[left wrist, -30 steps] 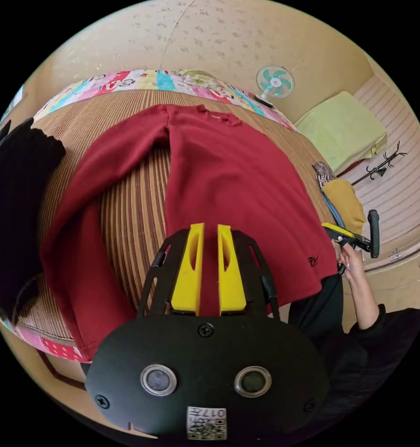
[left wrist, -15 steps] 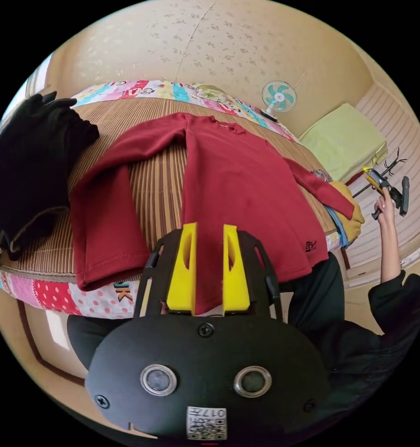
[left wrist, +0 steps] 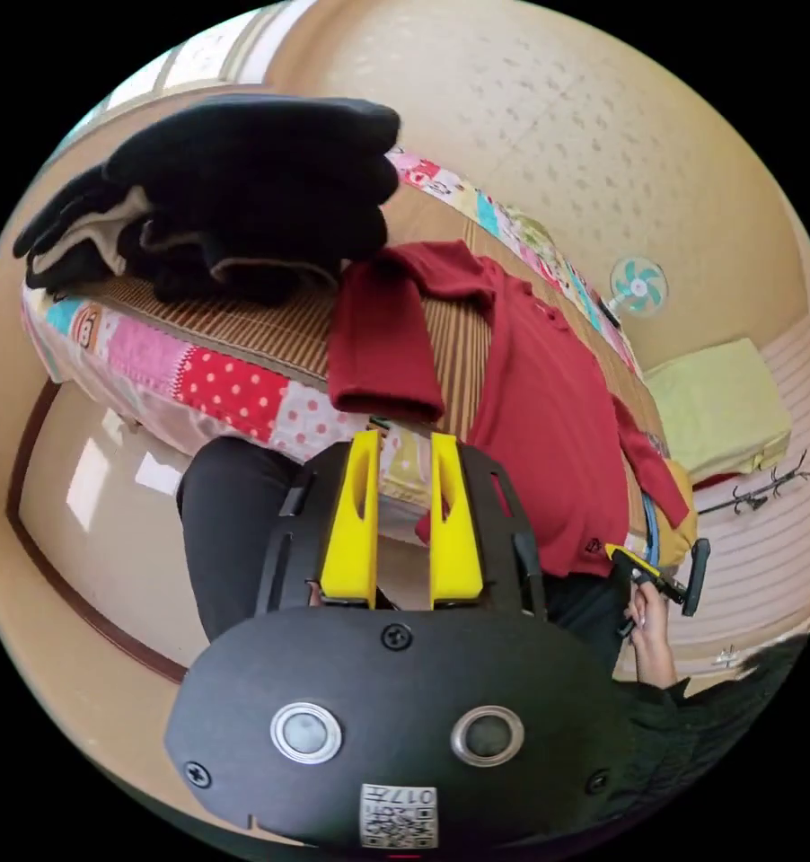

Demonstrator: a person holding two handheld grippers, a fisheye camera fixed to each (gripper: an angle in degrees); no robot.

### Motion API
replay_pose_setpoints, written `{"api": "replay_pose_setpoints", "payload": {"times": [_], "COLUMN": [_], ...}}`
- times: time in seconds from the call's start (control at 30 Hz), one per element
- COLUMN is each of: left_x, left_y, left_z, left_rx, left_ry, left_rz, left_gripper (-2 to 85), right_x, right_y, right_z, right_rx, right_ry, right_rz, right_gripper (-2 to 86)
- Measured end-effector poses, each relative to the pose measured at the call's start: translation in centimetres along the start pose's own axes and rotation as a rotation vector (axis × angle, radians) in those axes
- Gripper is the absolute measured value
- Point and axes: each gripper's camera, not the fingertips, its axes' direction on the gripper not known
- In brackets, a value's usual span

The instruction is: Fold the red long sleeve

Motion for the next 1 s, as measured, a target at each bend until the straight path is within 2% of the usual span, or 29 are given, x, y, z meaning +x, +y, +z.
{"api": "replay_pose_setpoints", "payload": {"times": [0.03, 0.1, 0.17, 0.2, 0.23, 0.27, 0.3, 0.33, 0.4, 0.47, 0.53, 0.57, 0.63, 0.73, 0.8, 0.9, 1.0], "left_x": [-2.2, -4.3, -5.1, -5.1, -4.7, -4.0, -2.1, -0.2, 3.1, 6.9, 10.9, 11.5, 11.9, 8.4, 6.1, 5.7, 10.5], "left_y": [-0.4, -1.7, -3.6, -4.6, -5.0, -5.0, -5.1, -4.8, -3.1, -0.6, 3.7, 4.6, 6.6, 5.2, 2.7, -2.0, -6.9], "left_z": [-1.1, -0.8, 2.0, 4.7, 6.1, 6.3, 6.6, 6.9, 5.9, 3.5, -0.5, -1.4, -3.5, -4.7, -5.4, -7.0, -7.5], "left_rx": [0.076, 0.110, 0.029, -0.071, -0.116, -0.116, -0.125, -0.177, -0.172, -0.097, 0.070, 0.110, 0.210, 0.235, 0.213, 0.301, 0.464], "left_ry": [-0.004, 0.020, 0.032, -0.009, -0.151, -0.200, -0.190, -0.152, -0.096, -0.188, -0.404, -0.461, -0.748, -0.981, -1.056, -1.097, -1.065], "left_rz": [-0.089, -0.140, -0.129, -0.126, -0.140, -0.112, 0.007, 0.117, 0.278, 0.500, 0.762, 0.808, 0.890, 0.826, 0.764, 0.715, 0.687], "left_gripper": [10.9, 12.9, 13.2, 12.2, 10.4, 8.8, 5.7, 5.1, 4.6, 4.3, 4.1, 4.1, 3.8, 3.4, 3.2, 3.3, 3.5], "right_x": [1.3, 2.9, 4.2, 4.3, 4.2, 3.9, 3.6, 2.8, 1.6, 0.0, -0.7, -0.9, -0.6, 1.5, 3.3, 4.6, 4.8], "right_y": [0.0, -0.1, -1.1, -1.5, -2.4, -3.1, -3.4, -4.0, -4.6, -5.0, -5.4, -5.8, -6.4, -7.1, -7.5, -7.2, -6.4], "right_z": [-0.9, -2.2, -3.2, -3.4, -3.7, -4.2, -4.5, -5.1, -6.0, -6.7, -6.9, -6.8, -6.3, -4.3, -2.5, -2.2, -2.5], "right_rx": [0.000, 0.032, 0.048, 0.045, 0.042, 0.053, 0.062, 0.077, 0.097, 0.134, 0.160, 0.181, 0.234, 0.330, 0.313, 0.303, 0.323], "right_ry": [-0.050, -0.099, -0.115, -0.119, -0.124, -0.133, -0.142, -0.161, -0.172, -0.159, -0.125, -0.085, 0.016, 0.240, 0.282, 0.251, 0.274], "right_rz": [0.011, 0.022, 0.052, 0.056, 0.057, 0.043, 0.031, 0.001, -0.050, -0.112, -0.150, -0.167, -0.166, -0.088, -0.014, 0.019, 0.010], "right_gripper": [1.1, 0.9, 0.8, 0.7, 0.8, 0.8, 0.8, 0.8, 0.8, 0.8, 0.8, 0.8, 0.7, 0.6, 0.6, 0.5, 0.5]}}
